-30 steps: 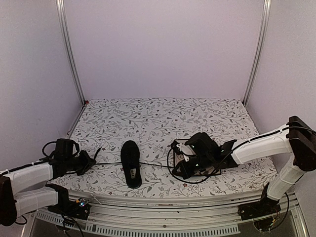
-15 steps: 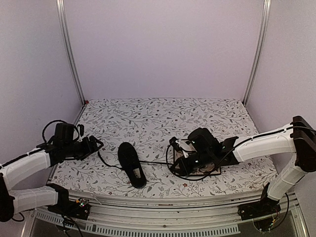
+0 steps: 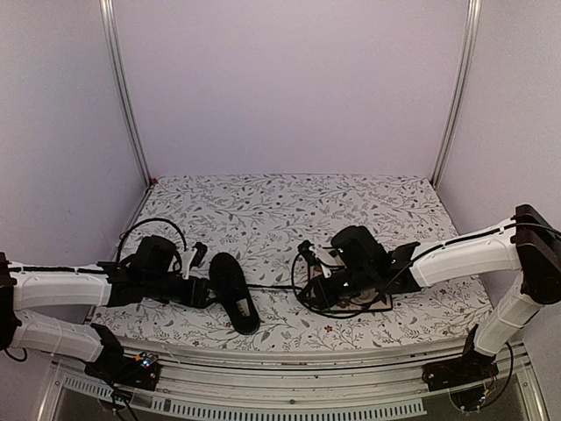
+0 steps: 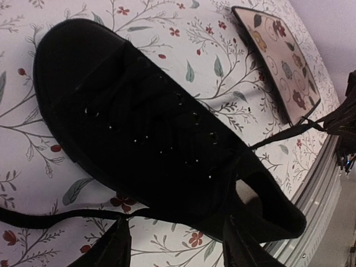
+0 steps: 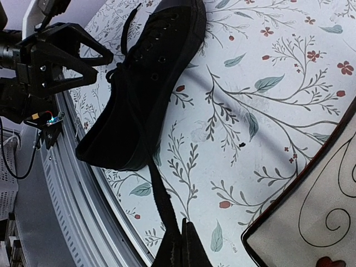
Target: Tie the shoes
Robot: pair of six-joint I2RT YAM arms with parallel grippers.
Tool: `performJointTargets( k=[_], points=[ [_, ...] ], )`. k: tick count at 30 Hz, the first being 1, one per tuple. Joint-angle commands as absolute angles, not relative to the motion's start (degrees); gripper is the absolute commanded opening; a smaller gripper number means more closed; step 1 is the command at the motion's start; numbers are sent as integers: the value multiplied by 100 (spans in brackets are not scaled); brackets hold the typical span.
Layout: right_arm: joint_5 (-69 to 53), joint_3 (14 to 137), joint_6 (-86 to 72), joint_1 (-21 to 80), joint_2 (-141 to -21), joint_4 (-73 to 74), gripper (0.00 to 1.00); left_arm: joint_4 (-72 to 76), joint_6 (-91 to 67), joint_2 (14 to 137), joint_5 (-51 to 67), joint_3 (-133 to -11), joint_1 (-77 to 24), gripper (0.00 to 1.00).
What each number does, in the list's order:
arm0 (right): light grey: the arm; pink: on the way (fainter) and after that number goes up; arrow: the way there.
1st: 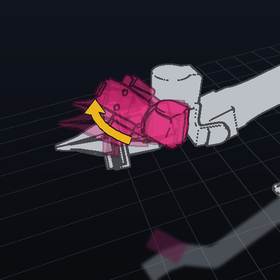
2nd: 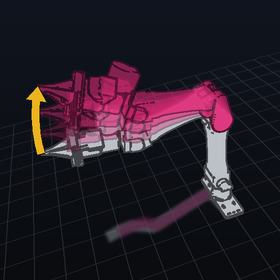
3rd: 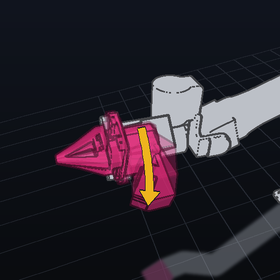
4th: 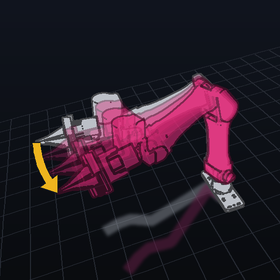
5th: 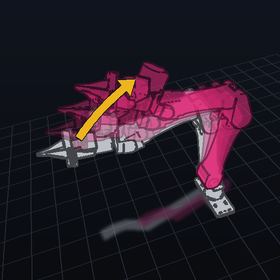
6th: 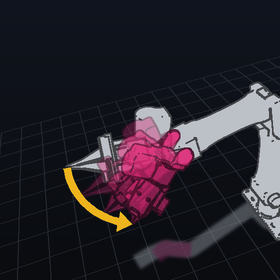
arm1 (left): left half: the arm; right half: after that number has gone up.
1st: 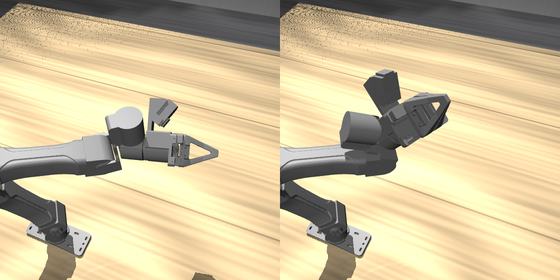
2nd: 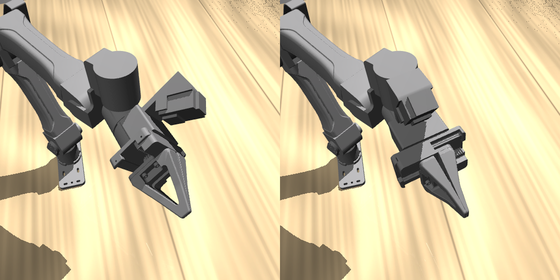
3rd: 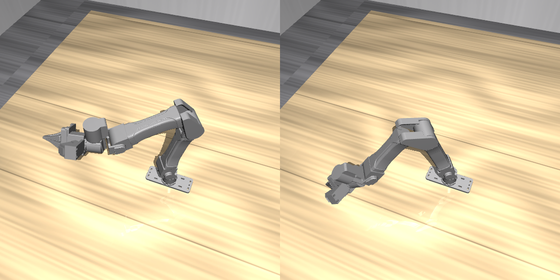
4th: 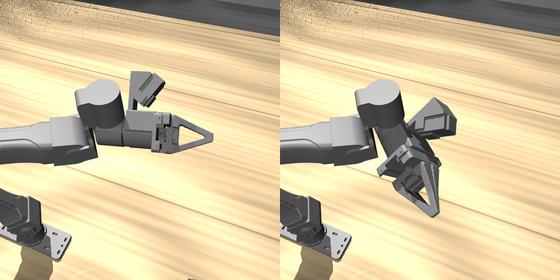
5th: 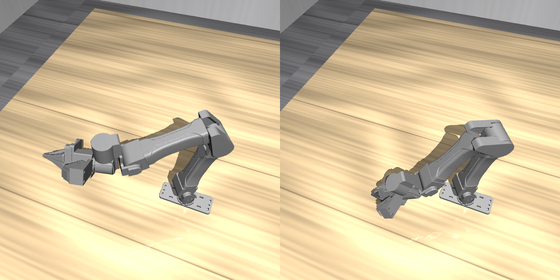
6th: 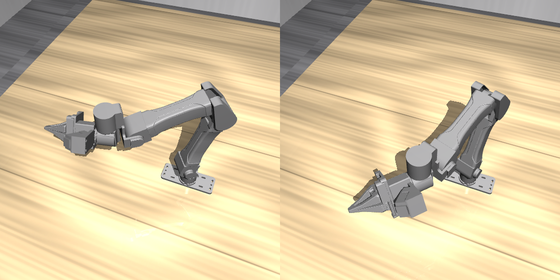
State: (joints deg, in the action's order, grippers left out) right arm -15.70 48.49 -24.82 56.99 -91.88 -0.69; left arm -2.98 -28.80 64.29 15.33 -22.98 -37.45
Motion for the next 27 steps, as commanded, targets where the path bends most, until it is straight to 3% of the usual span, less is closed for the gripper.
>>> performJointTargets(
  k=[1,9,13,27],
  points=[
    [-1726,5047,-2600,5680,-9327,-350,2,97,-2540,6561,1263,-2147,-3965,55],
    [-1766,5116,-2609,5681,-9378,-376,2,-141,-2454,7140,426,-2374,-4159,47],
    [-1784,5078,-2651,5685,-9369,-423,2,-184,-2532,7043,-7,-2382,-4175,51],
    [-1854,5083,-2654,5686,-9422,-499,2,-231,-2175,7832,527,-2732,-4183,45]
  ],
)
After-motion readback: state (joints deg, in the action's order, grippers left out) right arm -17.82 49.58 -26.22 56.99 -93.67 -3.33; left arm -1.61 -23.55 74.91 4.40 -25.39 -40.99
